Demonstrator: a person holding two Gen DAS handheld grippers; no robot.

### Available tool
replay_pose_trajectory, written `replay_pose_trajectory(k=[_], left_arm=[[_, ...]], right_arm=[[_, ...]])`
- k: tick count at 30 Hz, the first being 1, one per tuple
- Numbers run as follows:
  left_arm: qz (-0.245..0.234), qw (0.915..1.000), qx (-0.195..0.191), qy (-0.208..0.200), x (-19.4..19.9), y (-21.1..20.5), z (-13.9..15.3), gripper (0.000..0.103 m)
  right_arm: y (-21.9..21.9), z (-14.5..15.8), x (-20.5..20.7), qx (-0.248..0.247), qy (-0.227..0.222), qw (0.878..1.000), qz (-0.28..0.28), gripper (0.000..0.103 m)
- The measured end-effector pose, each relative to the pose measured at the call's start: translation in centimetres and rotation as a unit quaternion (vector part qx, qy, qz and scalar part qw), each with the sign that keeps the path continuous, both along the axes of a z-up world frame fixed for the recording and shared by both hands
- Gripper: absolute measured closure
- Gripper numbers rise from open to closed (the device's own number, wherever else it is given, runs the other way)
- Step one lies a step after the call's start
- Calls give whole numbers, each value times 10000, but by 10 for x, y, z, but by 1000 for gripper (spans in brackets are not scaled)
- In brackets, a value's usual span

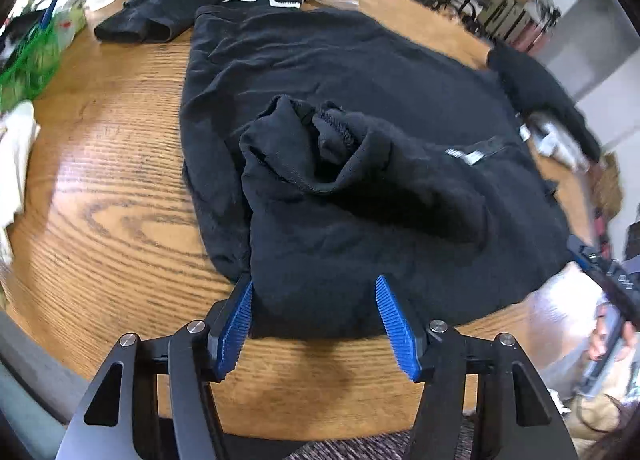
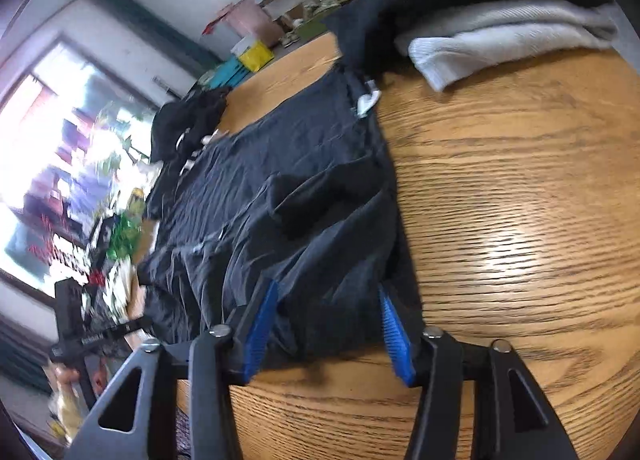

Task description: Fold clothes

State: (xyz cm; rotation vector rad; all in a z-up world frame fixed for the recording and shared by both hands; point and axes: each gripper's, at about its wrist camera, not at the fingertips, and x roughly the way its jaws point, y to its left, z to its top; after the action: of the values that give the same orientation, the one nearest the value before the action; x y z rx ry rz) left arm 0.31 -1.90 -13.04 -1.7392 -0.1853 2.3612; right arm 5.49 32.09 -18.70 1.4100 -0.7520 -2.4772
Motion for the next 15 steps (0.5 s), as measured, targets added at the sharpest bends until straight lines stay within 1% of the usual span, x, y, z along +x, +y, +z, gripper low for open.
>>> replay_pose_trajectory(k=[1,2,3,5,6,9,10,12,13,15], left_arm=[[74,10000,64,-3,1,-4,1,45],[148,9998,127,-6,2,-8,1,49],[222,9996,191,-9,3,-11,2,61],[370,9988,319,-15,5,-19,3,74],[433,9981,437,-24,7,-24,3,79],[487,9968,621,-94,19,-35,6,84],[449,9971,602,-109,25,-37,8,85],[338,9981,482,-166,35,-35,10,85],[324,9982,446,-227,33,-34,8,85],[363,9978,491,-267,32,-38,8,75]], right_arm=[[-3,-1,0,81,0,9999,64,53],[-6,-2,0,162,-1,9998,95,55],[-7,-3,-1,242,-3,9997,102,61],[-7,-6,-2,196,5,9998,66,66],[-6,-6,-2,149,19,9999,35,71],[2,-1,-2,-19,109,9999,-112,83],[5,1,-3,-70,136,9997,-182,86],[12,7,-1,-119,146,9993,-310,88],[13,8,1,-92,129,9993,-329,91],[18,0,4,124,-34,9991,-408,92]])
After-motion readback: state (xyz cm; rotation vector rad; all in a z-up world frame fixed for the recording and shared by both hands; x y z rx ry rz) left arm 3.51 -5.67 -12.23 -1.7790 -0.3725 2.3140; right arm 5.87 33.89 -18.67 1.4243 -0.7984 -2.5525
